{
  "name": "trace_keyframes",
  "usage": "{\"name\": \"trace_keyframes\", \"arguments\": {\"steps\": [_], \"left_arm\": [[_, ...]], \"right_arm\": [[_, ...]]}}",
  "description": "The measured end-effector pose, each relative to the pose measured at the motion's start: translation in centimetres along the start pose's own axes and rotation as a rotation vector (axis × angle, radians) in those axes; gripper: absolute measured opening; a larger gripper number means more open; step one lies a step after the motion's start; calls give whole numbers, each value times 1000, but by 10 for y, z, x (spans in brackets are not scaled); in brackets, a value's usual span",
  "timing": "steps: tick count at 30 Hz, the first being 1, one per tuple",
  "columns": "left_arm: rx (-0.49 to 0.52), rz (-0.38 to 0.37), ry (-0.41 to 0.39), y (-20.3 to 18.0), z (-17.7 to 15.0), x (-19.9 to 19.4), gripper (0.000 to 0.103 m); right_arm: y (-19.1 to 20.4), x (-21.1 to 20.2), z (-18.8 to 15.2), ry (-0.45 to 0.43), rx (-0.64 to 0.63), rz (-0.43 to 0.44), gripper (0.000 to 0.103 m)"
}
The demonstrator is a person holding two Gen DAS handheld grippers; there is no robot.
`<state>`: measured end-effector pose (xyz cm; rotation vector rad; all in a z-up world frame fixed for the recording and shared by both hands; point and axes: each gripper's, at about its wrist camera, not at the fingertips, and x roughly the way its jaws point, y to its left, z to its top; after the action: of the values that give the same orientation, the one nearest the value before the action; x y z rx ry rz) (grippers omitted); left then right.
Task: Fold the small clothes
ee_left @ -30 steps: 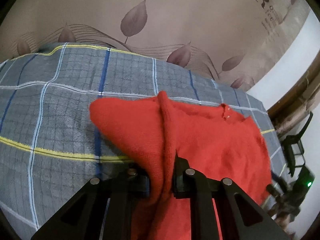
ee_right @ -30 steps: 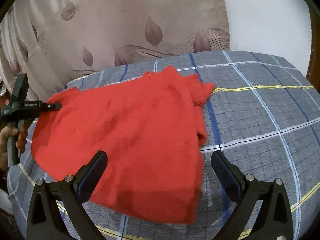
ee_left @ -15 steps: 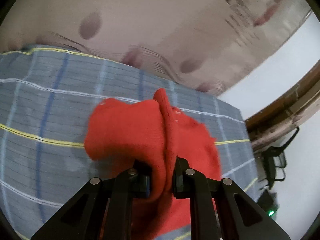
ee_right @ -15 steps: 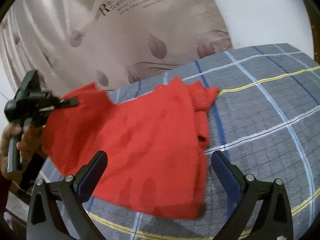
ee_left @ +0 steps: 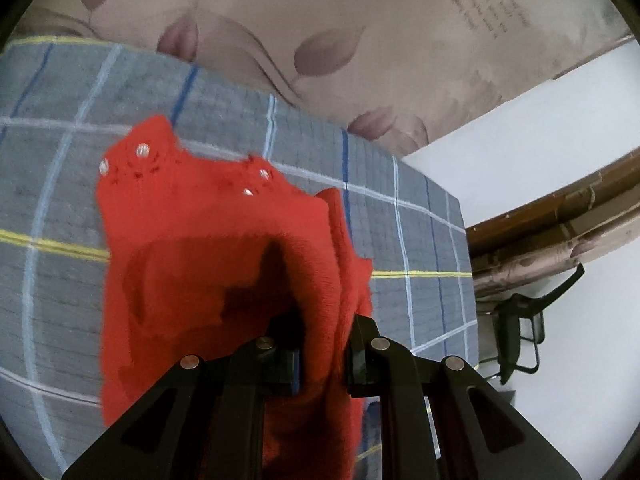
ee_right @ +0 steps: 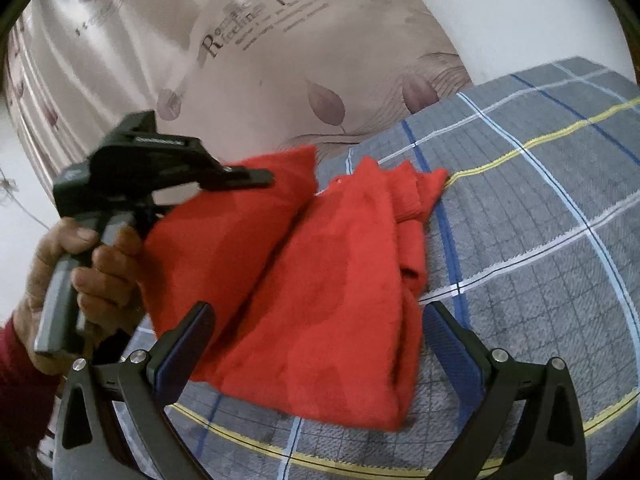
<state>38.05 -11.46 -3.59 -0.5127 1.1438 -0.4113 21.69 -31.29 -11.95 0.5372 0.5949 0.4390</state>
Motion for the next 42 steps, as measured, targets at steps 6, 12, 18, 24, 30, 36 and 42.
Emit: {"name": "trace_keyframes", "arguments": {"steps": [6,12,18,24,30,36,42], "left_arm": [[-15,-36,41,-14,-4,25,16],[-37,-201,124,-23,-6,27,36],[103,-403,-3,-35,-18,-25,53],[365,-223,-222,10,-74,-70,61],[487,-130,-287,51,-119,-54,61],[590,-152,-197,46,-141,-18,61],[605,-243,-153,43,-146,-17,61]], "right_arm": [[-12,-5,3,-11,63,30,103],[-9,-3,2,-9,39,19,103],[-17,-7,0,-25,77,46,103],[-25,-10,7,0,107,139,92],[-1,4,46,58,-26,55,86],[-10,57,75,206,5,-16,17],[5,44,95,105,-80,54,6]]}}
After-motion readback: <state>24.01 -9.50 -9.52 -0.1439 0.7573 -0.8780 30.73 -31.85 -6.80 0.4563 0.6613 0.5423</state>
